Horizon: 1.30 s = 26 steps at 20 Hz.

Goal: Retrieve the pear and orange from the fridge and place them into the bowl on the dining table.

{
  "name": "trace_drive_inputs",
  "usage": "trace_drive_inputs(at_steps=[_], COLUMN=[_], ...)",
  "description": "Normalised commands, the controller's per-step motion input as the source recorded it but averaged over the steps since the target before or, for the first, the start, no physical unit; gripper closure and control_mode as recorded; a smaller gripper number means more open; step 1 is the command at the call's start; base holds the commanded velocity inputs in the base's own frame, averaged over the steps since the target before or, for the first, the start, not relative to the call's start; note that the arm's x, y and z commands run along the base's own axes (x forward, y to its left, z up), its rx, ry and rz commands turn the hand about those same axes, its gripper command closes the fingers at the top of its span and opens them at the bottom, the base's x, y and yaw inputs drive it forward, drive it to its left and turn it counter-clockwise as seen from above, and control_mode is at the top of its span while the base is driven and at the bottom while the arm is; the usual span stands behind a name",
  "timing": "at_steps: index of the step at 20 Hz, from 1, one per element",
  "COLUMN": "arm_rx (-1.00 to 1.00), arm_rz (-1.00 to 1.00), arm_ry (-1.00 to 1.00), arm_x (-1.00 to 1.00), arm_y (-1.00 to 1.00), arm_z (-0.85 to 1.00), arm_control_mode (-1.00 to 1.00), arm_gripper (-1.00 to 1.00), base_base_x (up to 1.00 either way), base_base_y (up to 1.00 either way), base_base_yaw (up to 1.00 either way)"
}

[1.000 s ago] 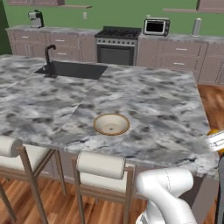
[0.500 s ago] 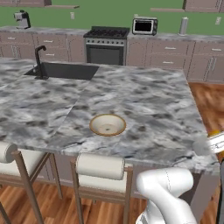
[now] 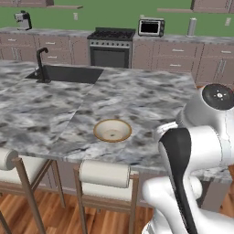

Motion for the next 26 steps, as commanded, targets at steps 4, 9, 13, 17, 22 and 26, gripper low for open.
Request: trace_drive_inputs(at_steps=[4, 9, 13, 17, 22, 26], arm_rx=[0.00, 0.02, 0.00, 0.00, 0.00, 0.00], arm_rz=[0.00, 0.06, 0.08, 0.03, 0.00, 0.00], arm_ry=[0.09, 0.03, 0.01, 0.00, 0.00, 0.00], arm_x=[0.95, 0.99, 0.86, 0.82, 0.73, 0.64], arm_y=[0.01, 0.00, 0.09, 0.26, 0.25, 0.13], arm_z=[-0.05, -0.19, -0.38, -0.48, -0.43, -0.37], arm_control_mode=[-1.00, -1.00, -1.00, -1.00, -1.00, -1.00], arm_gripper=[1.00, 1.00, 1.00, 1.00, 1.00, 1.00], base_base_x=[0.00, 0.00, 0.00, 0.00, 0.00, 0.00], base_base_y=[0.00, 0.00, 0.00, 0.00, 0.00, 0.00], base_base_yaw=[0.00, 0.00, 0.00, 0.00, 0.00, 0.00])
